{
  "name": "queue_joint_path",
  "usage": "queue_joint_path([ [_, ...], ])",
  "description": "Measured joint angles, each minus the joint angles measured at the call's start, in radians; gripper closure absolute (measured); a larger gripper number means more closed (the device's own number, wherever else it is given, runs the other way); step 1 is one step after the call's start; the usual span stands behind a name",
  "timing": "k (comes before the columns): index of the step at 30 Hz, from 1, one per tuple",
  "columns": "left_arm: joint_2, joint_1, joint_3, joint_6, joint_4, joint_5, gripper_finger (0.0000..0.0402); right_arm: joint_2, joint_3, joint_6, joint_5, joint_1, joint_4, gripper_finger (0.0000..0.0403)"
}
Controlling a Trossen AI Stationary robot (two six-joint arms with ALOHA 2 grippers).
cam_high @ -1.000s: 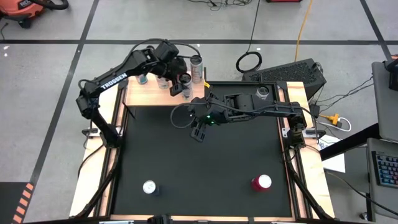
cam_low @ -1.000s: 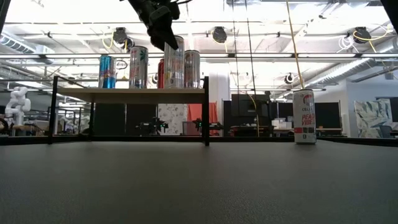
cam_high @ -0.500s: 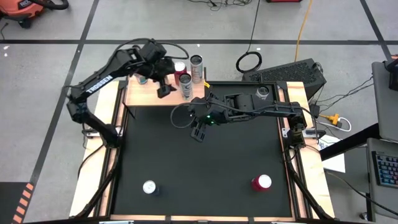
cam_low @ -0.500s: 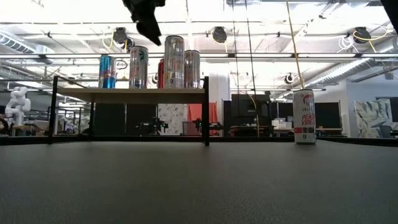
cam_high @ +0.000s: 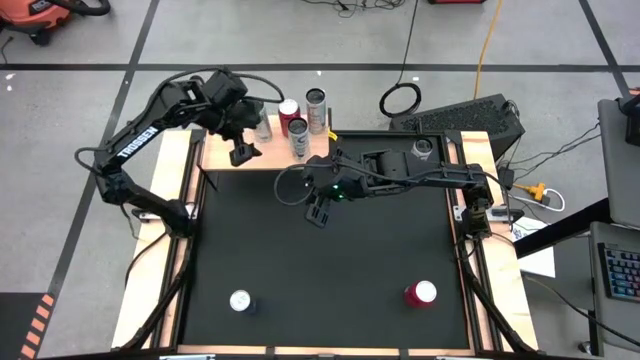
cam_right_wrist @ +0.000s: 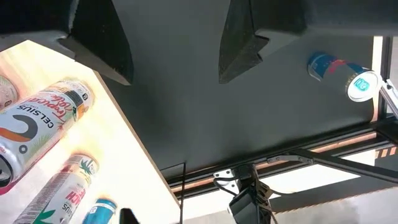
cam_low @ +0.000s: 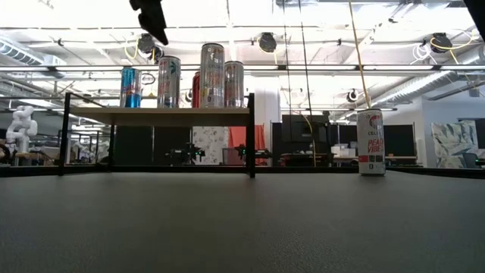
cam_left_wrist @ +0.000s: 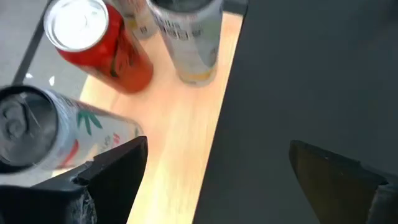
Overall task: Place canned beverage on shelf
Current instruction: Put the white yellow soda can on the shelf aligned with the other white yellow soda can
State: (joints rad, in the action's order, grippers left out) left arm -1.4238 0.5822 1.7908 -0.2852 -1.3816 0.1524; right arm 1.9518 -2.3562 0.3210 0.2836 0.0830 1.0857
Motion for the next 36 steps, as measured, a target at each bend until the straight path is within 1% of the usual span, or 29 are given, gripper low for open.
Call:
queue_joint_path([
  [6,0.000,-0.002,0.000,-0.007,-0.019,0.000,0.0013,0.000,0.000,-0.019,0.001,-0.007,-0.094,0.0186],
  [10,0.001,-0.002,0.000,-0.008,-0.022,0.000,0.0013,0.000,0.000,-0.104,0.004,-0.028,-0.175,0.0186],
  [14,0.012,-0.002,0.000,-0.009,-0.042,0.005,0.0013,0.000,0.000,-0.151,0.032,-0.062,-0.242,0.0186],
  [16,0.021,-0.002,0.000,-0.014,-0.050,0.018,0.0013,0.000,0.000,-0.232,0.031,-0.084,-0.262,0.0186],
  [19,0.041,-0.002,0.000,-0.016,-0.050,0.023,0.0013,0.000,0.000,-0.341,0.032,-0.126,-0.266,0.0186],
  [25,0.096,-0.002,0.000,-0.017,-0.050,0.024,0.0013,0.000,0.000,-0.423,0.031,-0.208,-0.264,0.0186],
  [29,0.129,-0.002,0.000,-0.017,-0.050,0.024,0.0013,0.000,0.000,-0.502,0.026,-0.242,-0.224,0.0186],
  [32,0.148,-0.002,0.000,-0.018,-0.050,0.024,0.0013,0.001,0.000,-0.515,0.022,-0.266,-0.211,0.0186],
  [36,0.167,-0.002,0.000,-0.018,-0.050,0.024,0.0013,0.004,0.000,-0.493,-0.056,-0.294,-0.214,0.0186],
])
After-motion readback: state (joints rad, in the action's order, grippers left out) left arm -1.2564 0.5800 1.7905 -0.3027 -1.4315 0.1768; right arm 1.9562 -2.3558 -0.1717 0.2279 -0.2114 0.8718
